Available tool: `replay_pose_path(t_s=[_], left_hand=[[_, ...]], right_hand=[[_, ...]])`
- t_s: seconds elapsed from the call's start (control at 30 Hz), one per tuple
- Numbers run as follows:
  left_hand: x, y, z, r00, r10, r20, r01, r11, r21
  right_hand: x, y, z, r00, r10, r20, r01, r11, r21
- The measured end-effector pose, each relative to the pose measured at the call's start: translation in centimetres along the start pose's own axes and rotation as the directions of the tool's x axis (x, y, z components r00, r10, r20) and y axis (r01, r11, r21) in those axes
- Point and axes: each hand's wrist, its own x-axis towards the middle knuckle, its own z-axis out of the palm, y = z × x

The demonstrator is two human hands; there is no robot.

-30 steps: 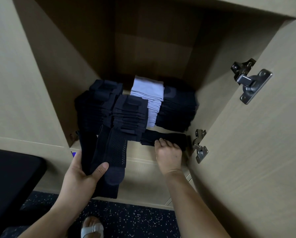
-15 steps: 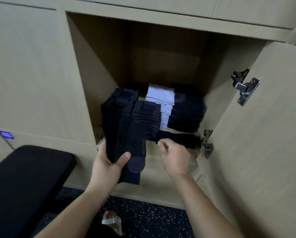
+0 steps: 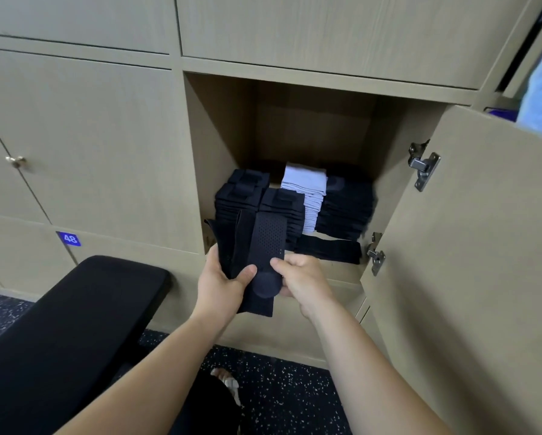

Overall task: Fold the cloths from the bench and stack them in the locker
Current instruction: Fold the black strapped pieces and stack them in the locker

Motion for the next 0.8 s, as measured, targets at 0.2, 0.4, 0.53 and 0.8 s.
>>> replay_pose_path(t_s=[0.2,0.4,0.53,0.8], left_hand=[[-0.8,0.8,0.8,1.000,0.006,0.000,-0.006,0.999,-0.031],[-0.9,1.7,1.8,0.999,-0.018,0.029,0.019,0.999,-0.026],[-0.7,1.7,2.1,0.999,-0.036,0.041,0.037,0.999,-0.026],[0.5,0.2,2.4,0.997,-0.053,0.048,0.057,0.995,-0.086]], right_hand=[[-0.6,-0.6,0.6,0.998,-0.007,-0.064,-0.005,0.981,-0.196],[0.0,-0.3,0.6,0.993,-0.055,-0.102,0.022,0.955,-0.296],[0.3,-0.1,0.1,0.989,-0.092,-0.113,0.061,0.965,-0.254],[3.0,-0.3,-4.0,0.970,-0.011,-0.241,0.010,1.000,-0.006]])
